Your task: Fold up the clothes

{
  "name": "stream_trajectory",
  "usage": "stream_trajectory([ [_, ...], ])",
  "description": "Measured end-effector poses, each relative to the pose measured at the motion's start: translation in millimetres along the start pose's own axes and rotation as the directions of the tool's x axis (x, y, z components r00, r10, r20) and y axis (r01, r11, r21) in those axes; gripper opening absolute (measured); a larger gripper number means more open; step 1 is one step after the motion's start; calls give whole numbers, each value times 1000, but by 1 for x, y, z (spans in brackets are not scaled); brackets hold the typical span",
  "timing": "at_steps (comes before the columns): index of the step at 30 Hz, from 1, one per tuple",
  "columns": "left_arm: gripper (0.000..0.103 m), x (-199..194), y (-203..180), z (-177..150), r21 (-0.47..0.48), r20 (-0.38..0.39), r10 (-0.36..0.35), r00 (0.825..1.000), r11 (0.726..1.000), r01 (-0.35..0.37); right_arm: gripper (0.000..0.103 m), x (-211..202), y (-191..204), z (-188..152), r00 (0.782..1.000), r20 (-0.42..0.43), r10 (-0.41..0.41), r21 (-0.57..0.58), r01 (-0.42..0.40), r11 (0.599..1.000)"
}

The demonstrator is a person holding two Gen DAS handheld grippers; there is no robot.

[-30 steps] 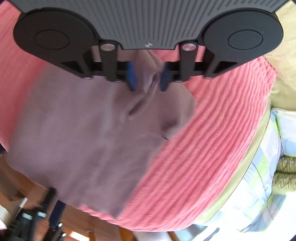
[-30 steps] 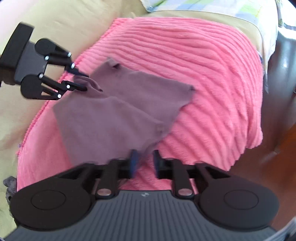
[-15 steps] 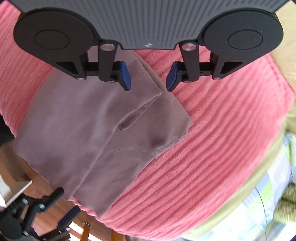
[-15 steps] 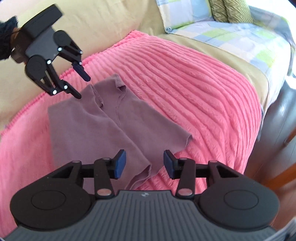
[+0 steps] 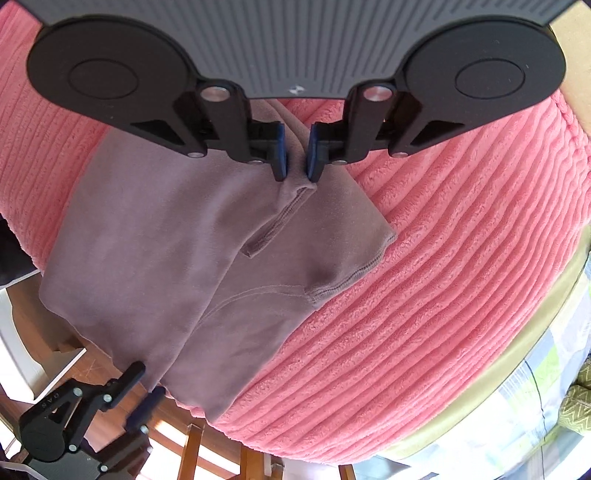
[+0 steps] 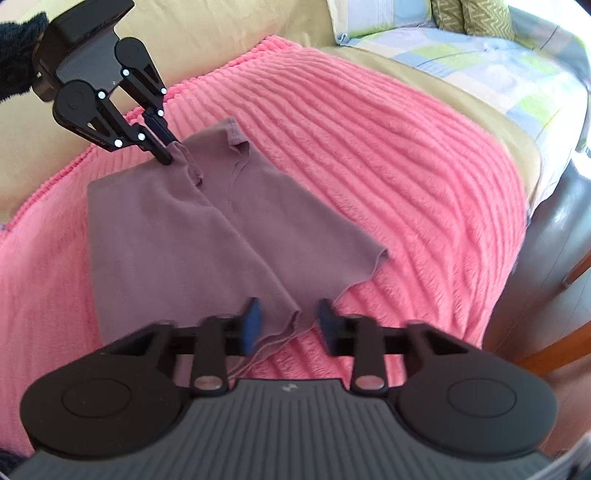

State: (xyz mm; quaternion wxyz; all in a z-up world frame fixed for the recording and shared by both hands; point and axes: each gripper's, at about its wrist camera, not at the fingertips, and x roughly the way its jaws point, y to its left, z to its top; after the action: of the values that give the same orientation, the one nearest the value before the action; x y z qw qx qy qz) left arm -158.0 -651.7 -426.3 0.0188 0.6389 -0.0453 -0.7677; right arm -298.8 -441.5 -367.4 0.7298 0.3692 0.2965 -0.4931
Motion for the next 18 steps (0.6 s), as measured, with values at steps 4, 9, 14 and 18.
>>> stream_trajectory([
  [4,4,-9,-6,-5,-29,48,26,998,999,-24,2,-7,6,0,1000,27,-5,-12,5,1000],
  [9,4,-31,-2,-7,-71,106,75,992,995,-68,2,-32,11,4,994,99,-34,-23,36,999],
  [14,4,-23,16,3,-94,98,118,988,990,-108,2,-25,-11,15,991,118,-68,32,65,997],
  [18,4,-11,26,14,-79,97,139,986,988,-131,2,-11,-30,21,990,115,-82,75,74,994],
])
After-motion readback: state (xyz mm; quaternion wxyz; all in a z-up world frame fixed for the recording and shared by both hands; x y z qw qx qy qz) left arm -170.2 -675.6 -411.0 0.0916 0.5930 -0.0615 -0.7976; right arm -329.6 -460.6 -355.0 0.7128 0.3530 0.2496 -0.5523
